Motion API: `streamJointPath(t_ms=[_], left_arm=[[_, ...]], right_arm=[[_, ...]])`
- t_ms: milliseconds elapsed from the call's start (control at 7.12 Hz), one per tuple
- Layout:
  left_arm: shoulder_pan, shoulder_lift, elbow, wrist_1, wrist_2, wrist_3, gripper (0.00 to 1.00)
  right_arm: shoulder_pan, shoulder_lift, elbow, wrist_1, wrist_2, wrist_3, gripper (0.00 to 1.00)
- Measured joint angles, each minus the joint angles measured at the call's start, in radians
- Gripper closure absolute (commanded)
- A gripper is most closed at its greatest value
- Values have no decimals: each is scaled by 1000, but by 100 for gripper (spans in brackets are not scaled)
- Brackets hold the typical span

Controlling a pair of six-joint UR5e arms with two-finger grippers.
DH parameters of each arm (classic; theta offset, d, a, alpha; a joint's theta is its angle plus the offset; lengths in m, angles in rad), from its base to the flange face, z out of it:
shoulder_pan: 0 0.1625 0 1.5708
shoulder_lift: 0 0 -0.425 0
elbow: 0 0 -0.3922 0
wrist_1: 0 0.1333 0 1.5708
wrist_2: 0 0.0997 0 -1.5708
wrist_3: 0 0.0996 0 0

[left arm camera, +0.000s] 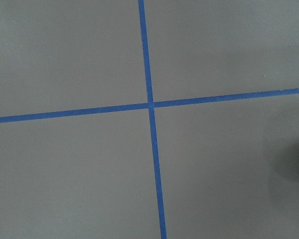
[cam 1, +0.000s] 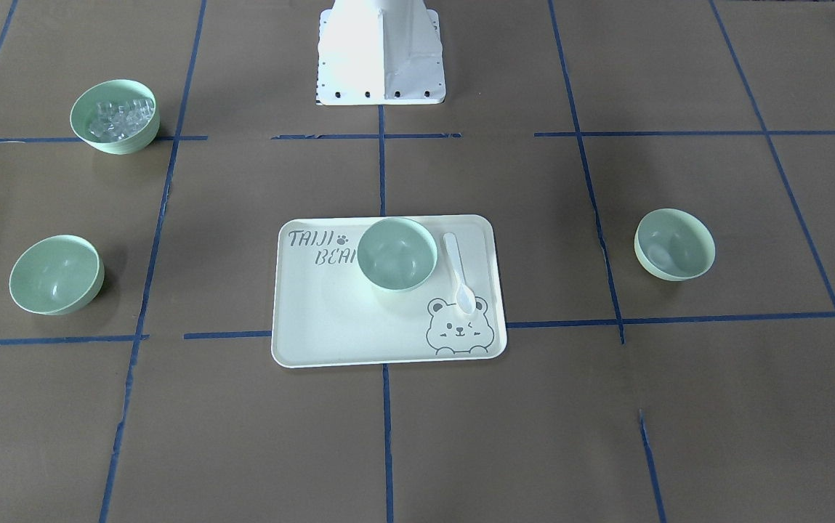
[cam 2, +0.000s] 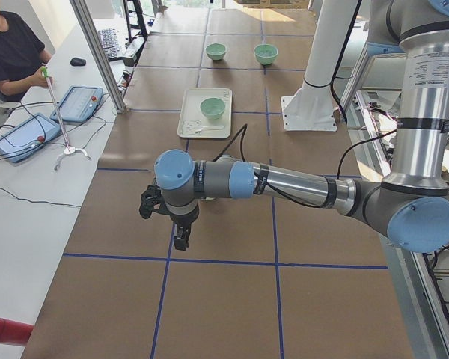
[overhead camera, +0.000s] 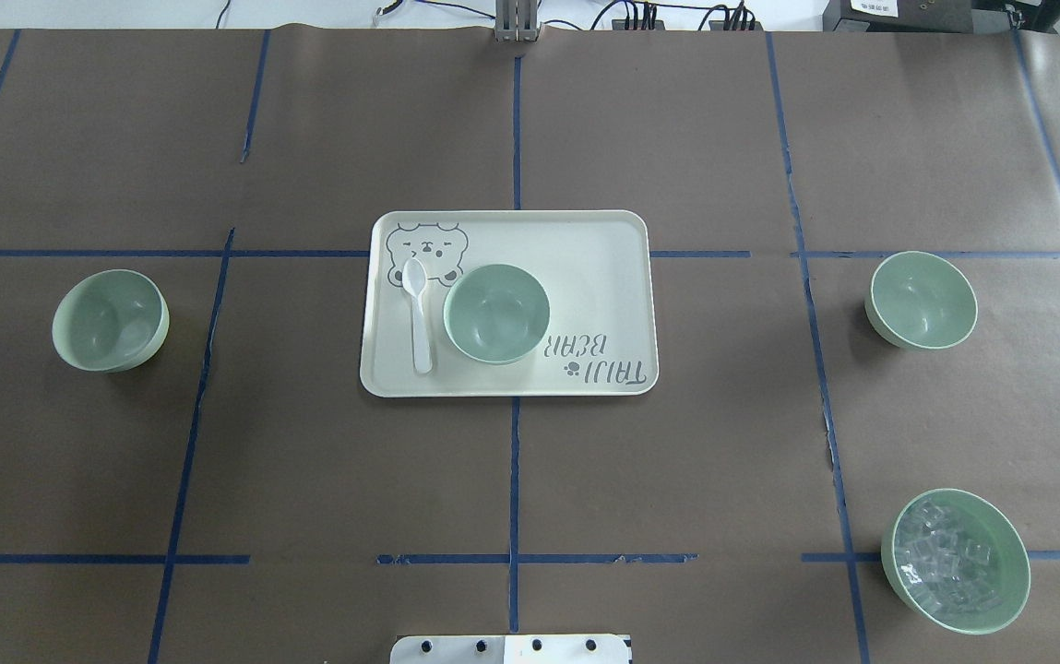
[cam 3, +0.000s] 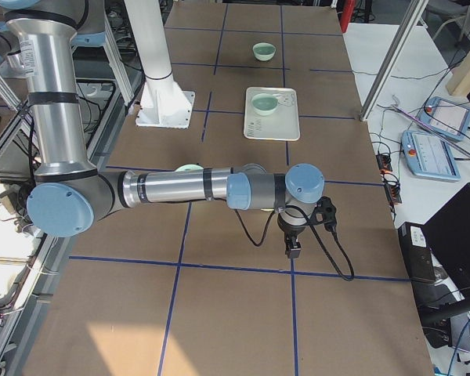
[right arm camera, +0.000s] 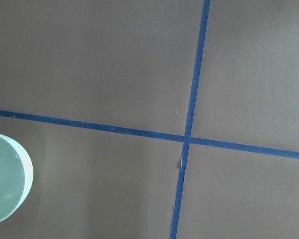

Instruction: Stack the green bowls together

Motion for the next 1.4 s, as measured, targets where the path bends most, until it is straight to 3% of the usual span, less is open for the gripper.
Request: streamJointPath(t_ms=[421, 702, 1123, 1263, 1404], left_arm=[[43, 1, 6, -61, -33, -3, 0], [59, 3, 3, -74, -47, -5, 0], [62, 2, 1, -76, -49, -6, 0], [63, 2, 0, -76, -49, -5, 0], [63, 2, 0, -77, -49, -5, 0]], right_arm=[[-128, -60, 4, 177, 58, 98, 0], [-260, -74, 2, 374, 80, 394, 0], [-459, -64, -6, 558, -85, 723, 8], [-487, -60, -22, 568, -119, 745, 31], [-502, -48, -50, 573, -133, 754, 74]])
